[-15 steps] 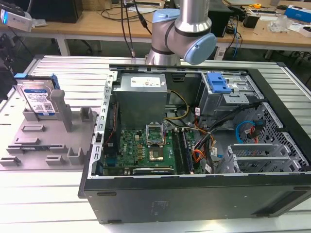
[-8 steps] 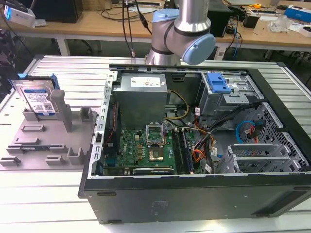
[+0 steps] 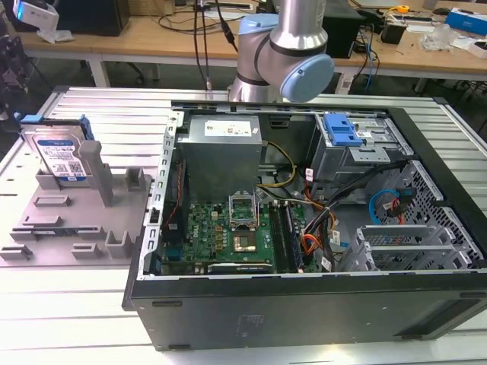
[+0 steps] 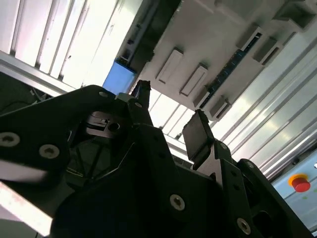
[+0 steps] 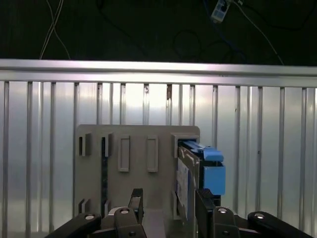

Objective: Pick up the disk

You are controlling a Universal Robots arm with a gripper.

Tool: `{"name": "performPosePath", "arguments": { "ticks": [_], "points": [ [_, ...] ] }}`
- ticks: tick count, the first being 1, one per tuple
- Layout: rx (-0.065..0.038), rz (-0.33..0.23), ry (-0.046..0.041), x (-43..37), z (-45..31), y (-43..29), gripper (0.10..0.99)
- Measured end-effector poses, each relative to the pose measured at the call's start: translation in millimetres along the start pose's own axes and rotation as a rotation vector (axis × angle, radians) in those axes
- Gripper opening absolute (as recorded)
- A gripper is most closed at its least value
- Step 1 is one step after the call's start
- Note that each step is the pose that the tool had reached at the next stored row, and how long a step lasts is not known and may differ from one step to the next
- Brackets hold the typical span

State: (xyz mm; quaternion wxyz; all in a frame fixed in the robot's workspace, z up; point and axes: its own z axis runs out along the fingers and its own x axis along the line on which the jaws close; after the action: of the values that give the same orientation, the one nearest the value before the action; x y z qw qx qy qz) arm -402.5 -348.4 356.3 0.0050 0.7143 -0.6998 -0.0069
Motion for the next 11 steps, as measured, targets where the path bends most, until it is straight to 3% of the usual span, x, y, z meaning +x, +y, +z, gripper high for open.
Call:
{"name": "performPosePath", "arguments": {
  "ticks": [6,11],
  "points": [
    [0.0,0.0,0.0004,-28.6,0.7,6.8,0.541],
    [0.0,0.0,0.0019,-29.8,0.6,7.0,0.541]
  ]
}}
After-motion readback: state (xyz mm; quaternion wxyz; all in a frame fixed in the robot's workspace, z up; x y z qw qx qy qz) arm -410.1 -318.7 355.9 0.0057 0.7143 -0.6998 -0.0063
